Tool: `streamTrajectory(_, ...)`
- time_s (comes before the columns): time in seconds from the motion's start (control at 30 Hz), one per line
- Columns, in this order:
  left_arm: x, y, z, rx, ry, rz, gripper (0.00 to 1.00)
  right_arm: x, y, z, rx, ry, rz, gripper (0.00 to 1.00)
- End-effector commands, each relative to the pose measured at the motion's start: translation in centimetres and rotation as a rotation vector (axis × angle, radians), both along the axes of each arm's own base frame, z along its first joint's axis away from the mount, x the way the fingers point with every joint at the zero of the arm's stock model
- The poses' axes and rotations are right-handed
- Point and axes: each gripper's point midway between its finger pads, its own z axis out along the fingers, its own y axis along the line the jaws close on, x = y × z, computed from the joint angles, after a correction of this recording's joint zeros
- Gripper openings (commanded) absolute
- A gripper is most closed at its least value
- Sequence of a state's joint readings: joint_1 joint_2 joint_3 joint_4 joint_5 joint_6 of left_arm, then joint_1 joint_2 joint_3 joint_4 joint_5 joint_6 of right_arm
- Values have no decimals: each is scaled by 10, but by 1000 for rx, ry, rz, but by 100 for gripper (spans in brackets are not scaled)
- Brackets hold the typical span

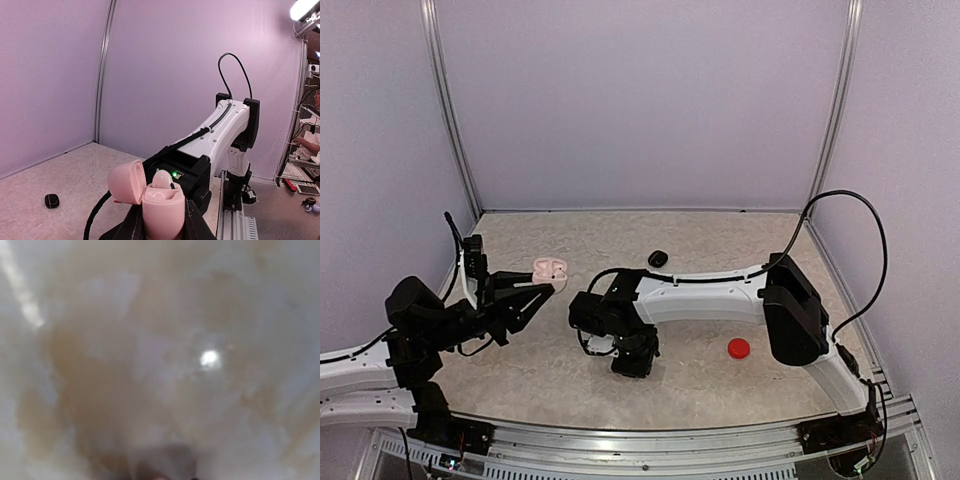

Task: Insert the wireless bluetooth earbuds into the charging case
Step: Move the left earbud to the center of the board.

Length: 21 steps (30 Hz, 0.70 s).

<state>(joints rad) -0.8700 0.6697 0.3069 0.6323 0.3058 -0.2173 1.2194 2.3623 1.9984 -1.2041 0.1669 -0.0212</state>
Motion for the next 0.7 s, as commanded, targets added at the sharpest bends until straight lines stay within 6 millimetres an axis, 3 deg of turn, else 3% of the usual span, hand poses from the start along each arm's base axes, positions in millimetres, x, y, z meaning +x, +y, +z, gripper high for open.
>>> streamTrajectory(0.0, 0, 4, 1, -10, -4, 11, 1, -4, -2, -17, -46, 6, 10, 26)
streamTrajectory(0.17, 0, 4, 1, -11, -4, 10, 1, -9, -13, -17, -67, 16, -1, 17)
streamTrajectory(0.23, -1, 5, 2, -14, -6, 10, 1, -15, -29, -19, -92, 31, -7, 15)
streamTrajectory(0.43, -1, 4, 1, -16, -8, 4, 1, -36, -82, -22, -159, 60, -88, 14)
streamTrajectory(0.67, -2, 1, 1, -15, -7, -11, 1, -43, -112, -22, -241, 55, -104, 19)
